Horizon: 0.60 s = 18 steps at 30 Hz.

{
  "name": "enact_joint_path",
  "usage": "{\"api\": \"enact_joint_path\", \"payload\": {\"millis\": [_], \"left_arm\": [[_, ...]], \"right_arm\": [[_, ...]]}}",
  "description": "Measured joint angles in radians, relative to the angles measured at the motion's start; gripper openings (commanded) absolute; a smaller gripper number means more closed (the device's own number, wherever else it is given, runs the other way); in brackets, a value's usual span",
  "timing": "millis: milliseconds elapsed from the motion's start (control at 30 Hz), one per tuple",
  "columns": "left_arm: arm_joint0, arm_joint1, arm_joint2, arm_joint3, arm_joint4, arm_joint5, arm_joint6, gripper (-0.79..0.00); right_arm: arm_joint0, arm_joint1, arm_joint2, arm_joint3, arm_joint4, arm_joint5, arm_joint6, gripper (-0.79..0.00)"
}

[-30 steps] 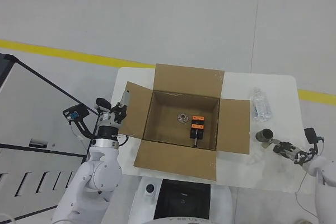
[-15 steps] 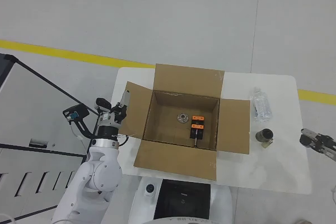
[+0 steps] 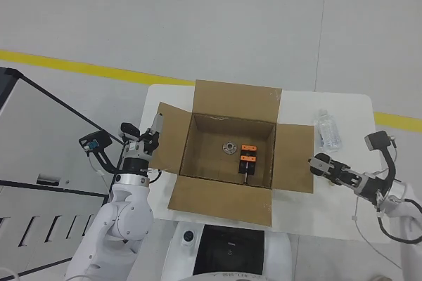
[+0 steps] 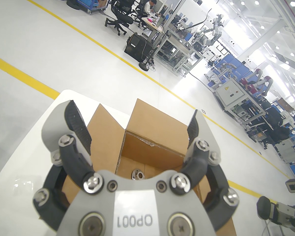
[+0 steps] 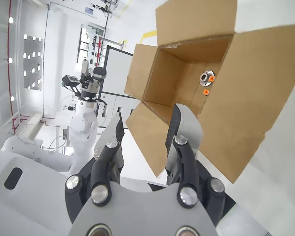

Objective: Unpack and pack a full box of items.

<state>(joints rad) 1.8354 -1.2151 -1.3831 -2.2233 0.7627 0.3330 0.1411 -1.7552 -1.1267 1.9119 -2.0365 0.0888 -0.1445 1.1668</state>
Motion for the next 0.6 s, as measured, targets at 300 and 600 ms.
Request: {"api": "enact_joint_path", "payload": {"millis": [300,600], "left_arm": [[0.0,0.0,0.0,0.0,0.0,0.0,0.0,0.0],[0.0,0.0,0.0,0.0,0.0,0.0,0.0,0.0]], "right_arm": [[0.0,0.0,0.002,-0.001,0.002,-0.001,0.001,-0.413],[0.227,0.01,-0.213,-0.097,-0.097,-0.066,0.008,-0.483]]}}
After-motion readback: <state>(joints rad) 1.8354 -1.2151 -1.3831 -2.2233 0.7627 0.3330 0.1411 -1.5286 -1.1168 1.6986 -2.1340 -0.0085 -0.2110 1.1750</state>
